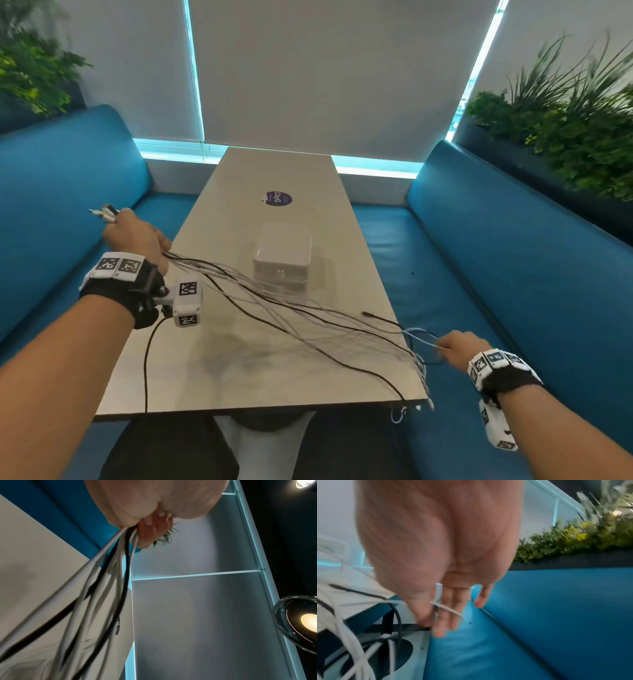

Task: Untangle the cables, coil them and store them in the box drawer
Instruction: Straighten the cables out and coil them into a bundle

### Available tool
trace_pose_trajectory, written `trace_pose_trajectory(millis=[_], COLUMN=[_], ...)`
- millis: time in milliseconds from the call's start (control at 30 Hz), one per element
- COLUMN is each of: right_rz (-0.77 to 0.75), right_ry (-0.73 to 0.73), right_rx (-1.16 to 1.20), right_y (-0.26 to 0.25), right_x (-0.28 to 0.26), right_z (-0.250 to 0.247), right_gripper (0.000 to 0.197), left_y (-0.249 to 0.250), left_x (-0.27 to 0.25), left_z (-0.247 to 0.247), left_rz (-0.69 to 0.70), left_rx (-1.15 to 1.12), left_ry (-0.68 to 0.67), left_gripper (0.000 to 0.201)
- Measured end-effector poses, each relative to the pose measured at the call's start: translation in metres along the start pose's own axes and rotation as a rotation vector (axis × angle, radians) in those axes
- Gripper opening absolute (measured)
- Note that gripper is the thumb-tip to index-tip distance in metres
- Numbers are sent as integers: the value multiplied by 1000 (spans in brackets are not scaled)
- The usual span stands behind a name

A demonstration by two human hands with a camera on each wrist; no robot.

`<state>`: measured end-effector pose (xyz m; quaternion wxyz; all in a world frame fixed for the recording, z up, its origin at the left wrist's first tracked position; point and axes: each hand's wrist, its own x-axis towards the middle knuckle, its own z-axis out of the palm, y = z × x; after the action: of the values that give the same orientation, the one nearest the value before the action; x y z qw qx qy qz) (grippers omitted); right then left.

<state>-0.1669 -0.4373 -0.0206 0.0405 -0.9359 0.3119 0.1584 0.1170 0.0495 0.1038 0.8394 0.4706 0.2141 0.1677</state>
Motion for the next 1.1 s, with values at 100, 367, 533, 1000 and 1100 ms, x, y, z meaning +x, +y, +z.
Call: trace_pose_trajectory(millis=[100, 367, 533, 1000, 1100], right_rz=[176, 269, -51, -240, -162], right_ry=[17, 41, -27, -48, -34], right_rx=[-147, -70, 265, 404, 371], right_y=[12, 2, -19, -48, -54], right_x=[4, -1, 9, 18, 21], right_z=[11, 19, 30, 24, 23], right_gripper=[32, 36, 32, 28, 24], left_y=[-2, -13, -17, -35, -38], left_x=[2, -9, -10, -20, -23], left_z=[-3, -3, -8, -6, -5], left_rz=[-1, -27, -19, -53, -61], left_rx=[-5, 30, 49, 65, 81], left_ry=[-3, -17, -13, -54, -50], left_gripper=[24, 26, 26, 26, 26])
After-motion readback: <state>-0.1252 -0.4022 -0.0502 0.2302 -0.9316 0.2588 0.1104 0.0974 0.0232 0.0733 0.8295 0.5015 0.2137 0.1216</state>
